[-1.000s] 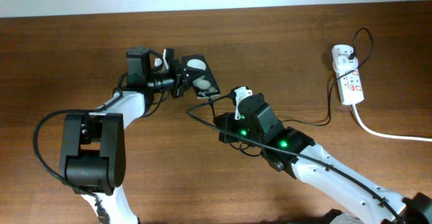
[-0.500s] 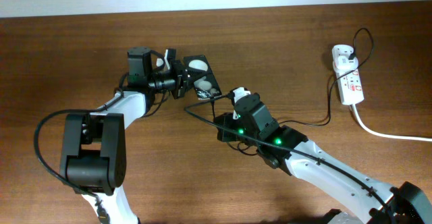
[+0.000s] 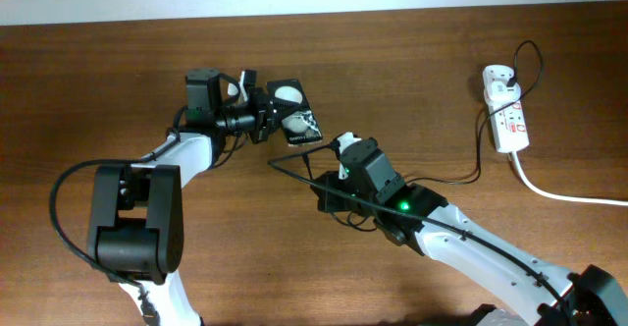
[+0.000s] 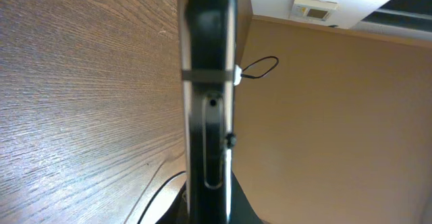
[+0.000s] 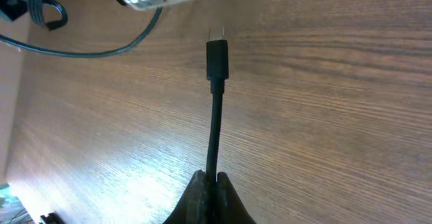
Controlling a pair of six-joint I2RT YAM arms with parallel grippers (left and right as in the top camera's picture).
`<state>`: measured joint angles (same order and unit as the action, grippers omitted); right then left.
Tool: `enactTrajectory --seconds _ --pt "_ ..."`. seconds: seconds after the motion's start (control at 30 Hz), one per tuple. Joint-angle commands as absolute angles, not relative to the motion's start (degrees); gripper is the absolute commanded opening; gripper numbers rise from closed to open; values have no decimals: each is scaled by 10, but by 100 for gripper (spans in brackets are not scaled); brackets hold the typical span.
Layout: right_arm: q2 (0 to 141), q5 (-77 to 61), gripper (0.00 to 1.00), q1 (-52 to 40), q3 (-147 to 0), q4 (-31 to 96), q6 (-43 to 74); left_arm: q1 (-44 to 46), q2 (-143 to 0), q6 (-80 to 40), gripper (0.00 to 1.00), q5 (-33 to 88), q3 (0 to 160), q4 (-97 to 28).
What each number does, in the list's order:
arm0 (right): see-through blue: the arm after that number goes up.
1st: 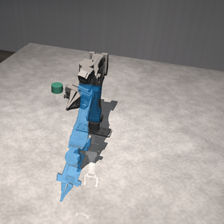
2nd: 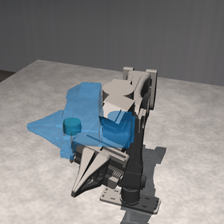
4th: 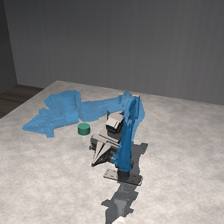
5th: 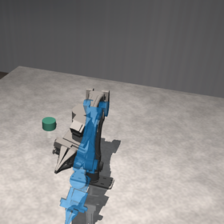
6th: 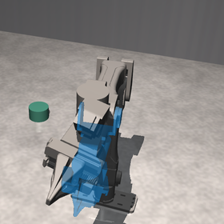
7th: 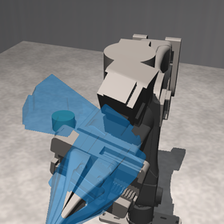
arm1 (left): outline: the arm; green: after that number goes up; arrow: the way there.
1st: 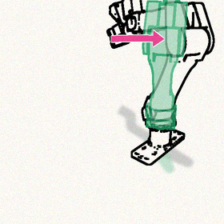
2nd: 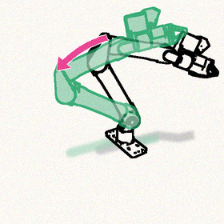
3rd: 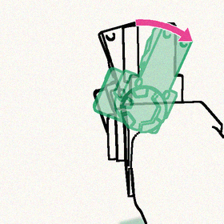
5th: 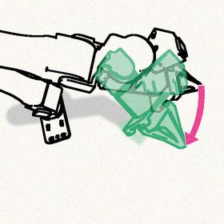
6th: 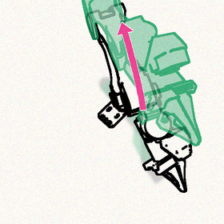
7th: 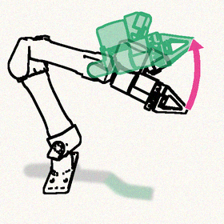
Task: Plug charger to phone and switch on socket
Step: 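Push the USB-C plug into the phone's bottom port with the right gripper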
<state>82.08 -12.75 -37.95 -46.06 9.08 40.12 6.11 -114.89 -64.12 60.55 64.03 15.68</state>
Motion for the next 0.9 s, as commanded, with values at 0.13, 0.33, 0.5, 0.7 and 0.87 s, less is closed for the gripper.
enactTrajectory --seconds 0.13,0.33,0.5,0.7,0.87 --pt "799 -122 4 -378 -462 90 392 62 -1148 -605 0 616 646 160" --pt "768 -112 4 -378 -462 92 380 62 -1148 -606 0 616 646 160" --pt "769 -99 4 -378 -462 97 380 62 -1148 -606 0 616 646 160" --pt "772 -107 4 -378 -462 103 380 62 -1148 -606 0 616 646 160" --pt "773 -118 4 -378 -462 104 382 62 -1148 -608 0 616 646 160"
